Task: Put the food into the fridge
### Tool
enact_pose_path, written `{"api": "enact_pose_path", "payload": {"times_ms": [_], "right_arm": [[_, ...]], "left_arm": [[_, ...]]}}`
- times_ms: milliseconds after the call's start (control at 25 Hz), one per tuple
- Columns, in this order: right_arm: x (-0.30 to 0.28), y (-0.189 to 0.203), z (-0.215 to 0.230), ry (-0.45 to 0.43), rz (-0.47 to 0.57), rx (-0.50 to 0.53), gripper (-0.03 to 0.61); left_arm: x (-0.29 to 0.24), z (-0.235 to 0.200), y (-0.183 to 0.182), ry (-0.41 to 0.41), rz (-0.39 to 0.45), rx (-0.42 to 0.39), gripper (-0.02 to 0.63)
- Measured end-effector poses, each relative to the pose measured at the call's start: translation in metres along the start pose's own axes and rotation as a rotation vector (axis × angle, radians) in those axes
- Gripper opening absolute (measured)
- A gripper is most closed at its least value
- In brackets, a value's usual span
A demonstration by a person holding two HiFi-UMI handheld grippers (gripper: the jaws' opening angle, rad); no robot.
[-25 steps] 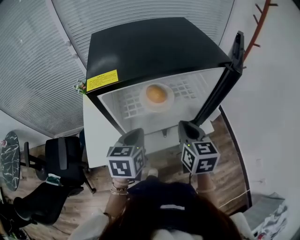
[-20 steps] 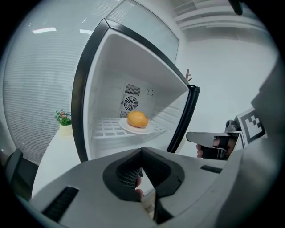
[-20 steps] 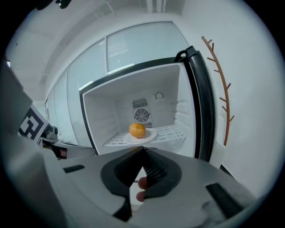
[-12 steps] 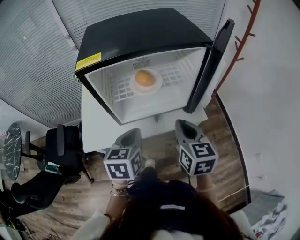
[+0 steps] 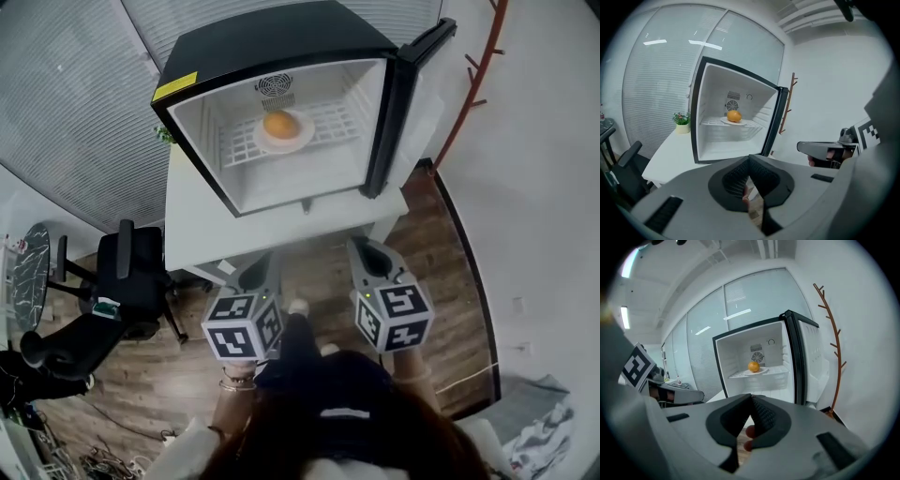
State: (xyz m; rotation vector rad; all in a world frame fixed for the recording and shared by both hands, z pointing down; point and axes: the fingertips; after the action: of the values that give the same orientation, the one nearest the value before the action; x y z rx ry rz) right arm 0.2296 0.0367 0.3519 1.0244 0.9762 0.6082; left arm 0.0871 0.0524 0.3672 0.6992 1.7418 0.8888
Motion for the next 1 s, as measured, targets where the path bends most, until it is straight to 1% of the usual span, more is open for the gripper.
{"api": "enact_pose_path", "payload": {"times_ms": [200, 560, 800, 1000], "right_arm": [[0.022, 0.011, -0.006, -0.028, 0.009, 0.002, 0.000], [0.043, 0.017, -0.016, -0.061, 0.037, 0.004, -0.002], [0.043, 0.016, -0.025, -0.081, 0.044, 0.028, -0.001], [0.045, 0.018, -0.037, -0.087, 0.043, 0.044, -0.002]], "left_arm": [[0.023, 0.018, 0.017, -0.023, 0.003, -0.006, 0.003], [0.052, 0.036, 0.027, -0.040, 0.033, -0.030, 0.003], [0.059, 0.034, 0.029, -0.051, 0.036, -0.028, 0.003], [0.070, 0.027, 0.036, -0.061, 0.046, -0.004, 0.003]]}}
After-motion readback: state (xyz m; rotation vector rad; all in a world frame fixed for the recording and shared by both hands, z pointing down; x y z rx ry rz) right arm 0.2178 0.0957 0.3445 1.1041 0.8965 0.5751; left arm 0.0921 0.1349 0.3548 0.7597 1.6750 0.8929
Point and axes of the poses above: the fingertips, and each gripper's own axes: x backward along the fingers, z to its right, y out of its underside, and after that the axes turned 2 degrees about -z, right-handed
